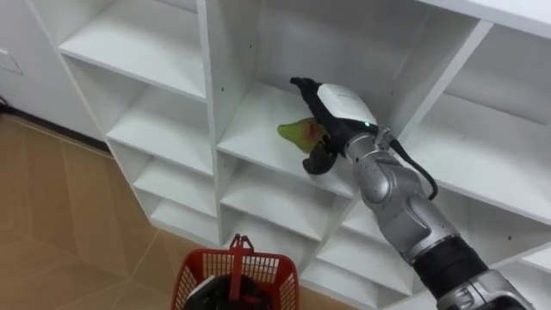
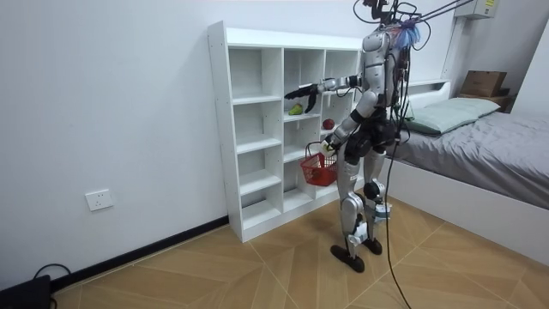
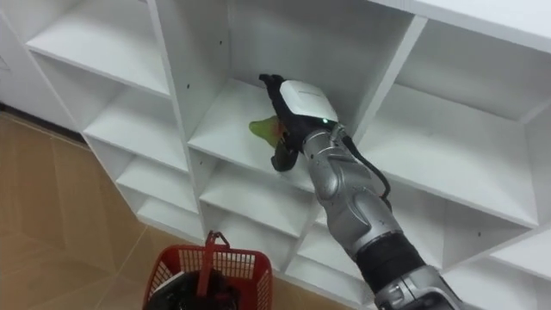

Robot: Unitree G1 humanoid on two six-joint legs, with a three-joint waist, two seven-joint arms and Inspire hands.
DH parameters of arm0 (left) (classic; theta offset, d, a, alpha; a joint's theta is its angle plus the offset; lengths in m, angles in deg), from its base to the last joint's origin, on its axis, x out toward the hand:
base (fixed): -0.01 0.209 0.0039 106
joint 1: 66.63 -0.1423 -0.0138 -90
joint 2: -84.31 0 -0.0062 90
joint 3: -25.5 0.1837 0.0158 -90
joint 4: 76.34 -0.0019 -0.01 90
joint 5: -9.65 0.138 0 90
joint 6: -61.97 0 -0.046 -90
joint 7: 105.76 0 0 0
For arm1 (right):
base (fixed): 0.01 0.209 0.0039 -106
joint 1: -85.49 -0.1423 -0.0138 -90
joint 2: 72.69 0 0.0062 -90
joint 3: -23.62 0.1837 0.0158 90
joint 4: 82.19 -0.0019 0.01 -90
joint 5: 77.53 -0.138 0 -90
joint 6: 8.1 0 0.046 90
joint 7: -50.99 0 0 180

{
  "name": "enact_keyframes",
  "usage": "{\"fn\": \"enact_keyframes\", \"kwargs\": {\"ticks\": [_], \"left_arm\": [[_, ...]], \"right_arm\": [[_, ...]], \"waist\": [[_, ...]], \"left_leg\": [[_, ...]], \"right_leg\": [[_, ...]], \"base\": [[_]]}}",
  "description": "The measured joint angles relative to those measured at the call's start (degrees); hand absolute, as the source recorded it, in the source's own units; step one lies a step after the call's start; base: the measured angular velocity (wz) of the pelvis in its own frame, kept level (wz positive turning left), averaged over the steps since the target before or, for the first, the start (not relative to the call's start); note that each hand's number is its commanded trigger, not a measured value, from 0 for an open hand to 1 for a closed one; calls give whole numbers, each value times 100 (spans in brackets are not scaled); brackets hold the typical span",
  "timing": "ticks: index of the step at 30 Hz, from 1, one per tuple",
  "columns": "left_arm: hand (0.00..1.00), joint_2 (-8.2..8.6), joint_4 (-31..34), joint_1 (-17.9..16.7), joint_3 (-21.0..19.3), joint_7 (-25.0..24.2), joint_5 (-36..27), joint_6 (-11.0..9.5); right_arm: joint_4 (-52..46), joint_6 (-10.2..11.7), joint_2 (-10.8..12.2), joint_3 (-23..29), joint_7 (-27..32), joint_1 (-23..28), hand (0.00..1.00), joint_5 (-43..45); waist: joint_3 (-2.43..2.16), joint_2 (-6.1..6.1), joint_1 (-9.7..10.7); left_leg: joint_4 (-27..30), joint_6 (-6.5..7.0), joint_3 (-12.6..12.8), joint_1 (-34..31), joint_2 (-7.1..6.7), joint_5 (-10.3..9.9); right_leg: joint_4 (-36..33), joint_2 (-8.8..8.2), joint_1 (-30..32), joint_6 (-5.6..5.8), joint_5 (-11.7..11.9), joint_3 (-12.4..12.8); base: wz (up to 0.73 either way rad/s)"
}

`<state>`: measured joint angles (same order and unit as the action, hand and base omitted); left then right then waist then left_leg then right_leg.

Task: Collect fruits from the closet

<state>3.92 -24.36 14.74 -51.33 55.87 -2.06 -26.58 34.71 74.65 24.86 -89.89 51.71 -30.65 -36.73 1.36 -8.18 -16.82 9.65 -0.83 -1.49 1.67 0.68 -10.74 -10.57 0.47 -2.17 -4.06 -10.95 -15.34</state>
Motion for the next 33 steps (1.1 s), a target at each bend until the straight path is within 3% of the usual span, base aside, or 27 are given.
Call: {"fn": "enact_keyframes", "kwargs": {"ticks": [18, 26, 33], "left_arm": [[100, -67, 360, -126, -2, -30, 2, 109], [100, -86, 474, -166, -72, -94, 2, 113], [100, -72, 504, -171, -129, -94, 2, 118]], "right_arm": [[258, -37, 2, -14, 1, -121, 0, 0], [408, -93, 3, -61, -8, -203, 0, 215], [425, -148, -24, -104, -2, -204, 0, 215]], "waist": [[32, -70, -111], [72, -152, -254], [78, -183, -346]], "left_leg": [[106, 37, -100, -102, -66, 28], [115, 35, -233, -99, -92, 29], [118, 35, -253, -96, -100, 29]], "right_leg": [[3, -62, 7, 3, -2, -67], [89, -67, -82, 6, -3, -182], [90, -73, -113, 10, -6, -210]], "base": [[2], [7], [3]]}}
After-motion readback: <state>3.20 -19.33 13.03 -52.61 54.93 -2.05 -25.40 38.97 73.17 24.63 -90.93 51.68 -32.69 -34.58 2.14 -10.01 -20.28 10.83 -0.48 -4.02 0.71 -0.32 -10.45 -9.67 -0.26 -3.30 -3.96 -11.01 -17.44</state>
